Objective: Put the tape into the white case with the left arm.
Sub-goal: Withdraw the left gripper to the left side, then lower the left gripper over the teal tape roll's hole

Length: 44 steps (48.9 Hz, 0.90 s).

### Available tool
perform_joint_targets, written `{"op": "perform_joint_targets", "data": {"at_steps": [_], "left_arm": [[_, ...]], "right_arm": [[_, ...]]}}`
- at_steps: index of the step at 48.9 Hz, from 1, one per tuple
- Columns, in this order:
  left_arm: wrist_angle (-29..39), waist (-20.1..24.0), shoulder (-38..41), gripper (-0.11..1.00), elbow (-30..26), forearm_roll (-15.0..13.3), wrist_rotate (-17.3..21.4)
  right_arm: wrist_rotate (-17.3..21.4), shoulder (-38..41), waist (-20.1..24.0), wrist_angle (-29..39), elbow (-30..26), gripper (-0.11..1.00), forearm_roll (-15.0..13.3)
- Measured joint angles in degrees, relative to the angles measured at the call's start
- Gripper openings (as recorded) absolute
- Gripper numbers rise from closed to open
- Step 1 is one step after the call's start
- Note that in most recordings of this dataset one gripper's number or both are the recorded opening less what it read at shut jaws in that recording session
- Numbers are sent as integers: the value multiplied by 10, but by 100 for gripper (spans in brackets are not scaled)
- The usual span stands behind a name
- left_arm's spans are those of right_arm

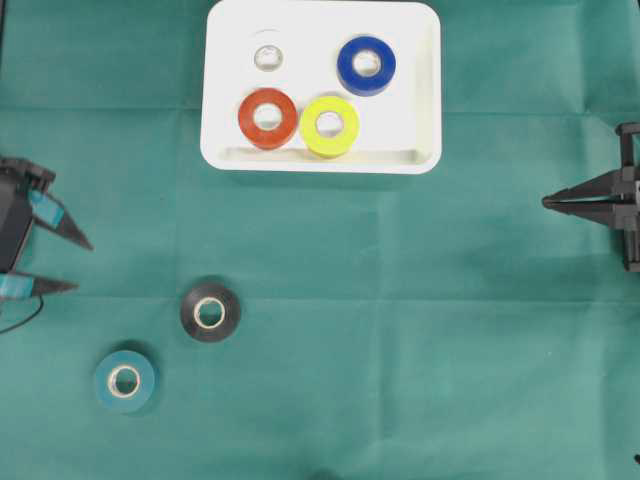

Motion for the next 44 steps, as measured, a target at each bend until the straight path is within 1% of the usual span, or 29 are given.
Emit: {"op": "perform_joint_targets", "data": {"at_steps": [7, 12, 18, 22, 35, 39, 44], "left_arm": [[-4, -62, 0, 59, 0, 0, 13], [-12, -94, 0, 59, 0, 1, 13], [-15, -120, 0, 59, 1, 1, 13], [-16, -128, 0, 59, 0, 1, 16], [-21, -131, -4, 59, 1, 2, 14], [-31, -131, 1, 59, 1, 3, 15], [-57, -131, 25, 59, 0, 3, 15]], "right_arm": [[0, 0, 0, 0, 0, -10, 0], [-1, -1, -1, 0, 0, -10, 0], [-1, 0, -3, 0, 0, -10, 0], [0, 0, -3, 0, 0, -10, 0], [0, -1, -4, 0, 0, -10, 0], [0, 0, -5, 0, 0, -10, 0], [0, 0, -5, 0, 0, -10, 0]]}}
